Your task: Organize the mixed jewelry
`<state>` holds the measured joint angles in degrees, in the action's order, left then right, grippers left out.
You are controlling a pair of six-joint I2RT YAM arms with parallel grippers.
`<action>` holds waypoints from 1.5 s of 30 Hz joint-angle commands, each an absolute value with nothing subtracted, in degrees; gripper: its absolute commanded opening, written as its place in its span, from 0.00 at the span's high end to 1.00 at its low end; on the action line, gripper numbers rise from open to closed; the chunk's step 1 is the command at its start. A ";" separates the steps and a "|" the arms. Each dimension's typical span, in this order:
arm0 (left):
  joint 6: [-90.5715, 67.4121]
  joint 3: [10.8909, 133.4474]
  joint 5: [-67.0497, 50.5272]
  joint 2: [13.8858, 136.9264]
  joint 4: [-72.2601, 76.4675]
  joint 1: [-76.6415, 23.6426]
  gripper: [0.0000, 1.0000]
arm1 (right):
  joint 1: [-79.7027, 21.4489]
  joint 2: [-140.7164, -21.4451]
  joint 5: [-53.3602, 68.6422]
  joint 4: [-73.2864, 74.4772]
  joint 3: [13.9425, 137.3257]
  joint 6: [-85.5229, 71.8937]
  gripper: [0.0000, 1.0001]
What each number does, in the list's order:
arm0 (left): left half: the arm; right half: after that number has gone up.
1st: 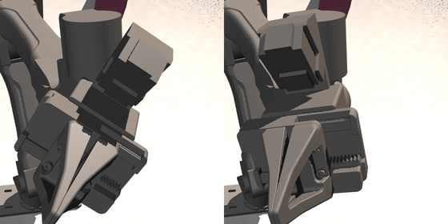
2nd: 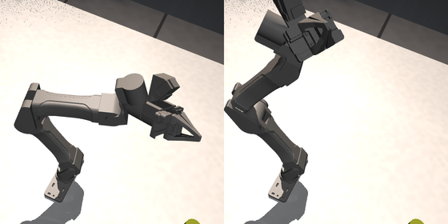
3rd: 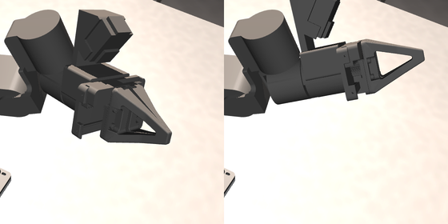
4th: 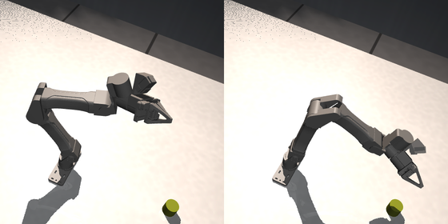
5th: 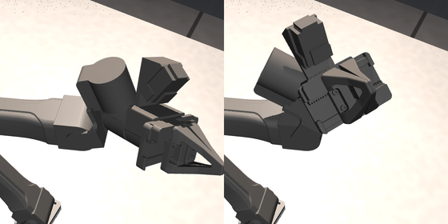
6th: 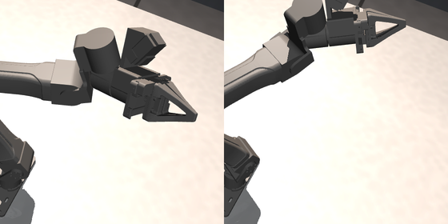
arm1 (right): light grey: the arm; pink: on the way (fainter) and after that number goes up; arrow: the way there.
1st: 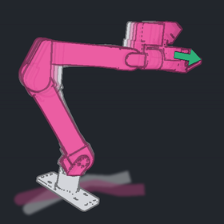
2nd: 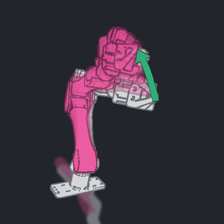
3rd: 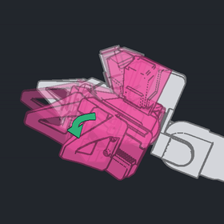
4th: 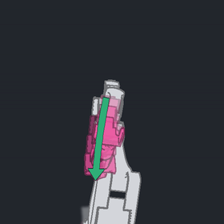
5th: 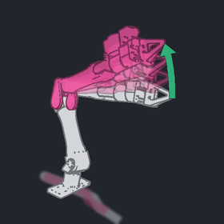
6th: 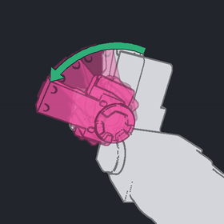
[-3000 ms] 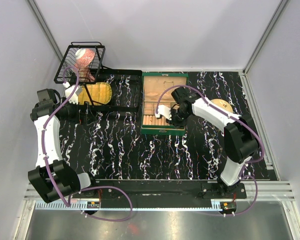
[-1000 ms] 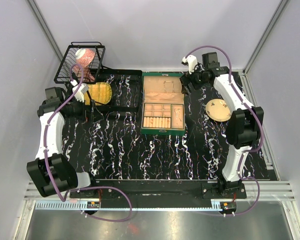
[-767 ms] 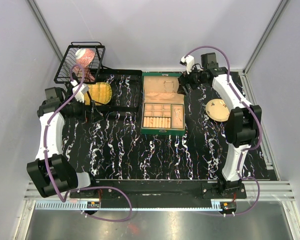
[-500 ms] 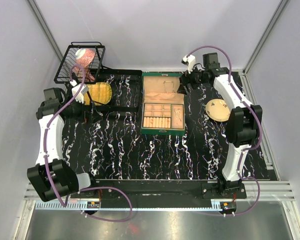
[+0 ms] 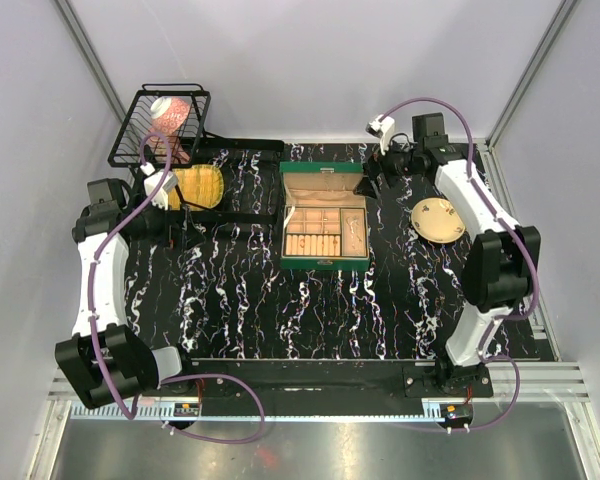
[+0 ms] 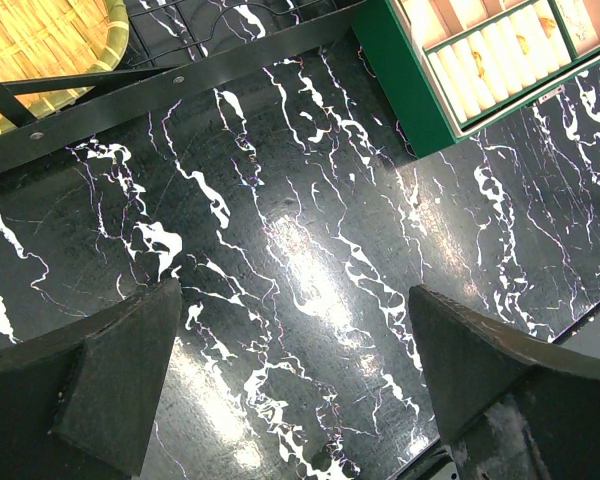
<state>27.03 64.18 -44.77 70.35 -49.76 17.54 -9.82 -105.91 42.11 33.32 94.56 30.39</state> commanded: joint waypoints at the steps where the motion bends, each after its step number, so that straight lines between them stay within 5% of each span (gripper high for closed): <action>1: 28.39 64.16 -45.26 68.47 -49.22 17.49 0.01 | -10.63 -97.05 45.44 33.31 91.59 31.11 0.00; 20: 29.71 63.46 -50.62 68.64 -49.31 17.31 0.01 | -15.97 -81.30 34.82 28.24 74.64 28.31 0.01; 28: 29.88 62.14 -49.49 67.77 -48.08 16.96 0.01 | -28.21 -87.08 15.40 15.39 69.17 26.81 0.02; 45: 31.64 60.03 -48.52 66.44 -47.99 16.96 0.01 | -35.68 -96.15 0.89 2.90 56.87 32.51 0.09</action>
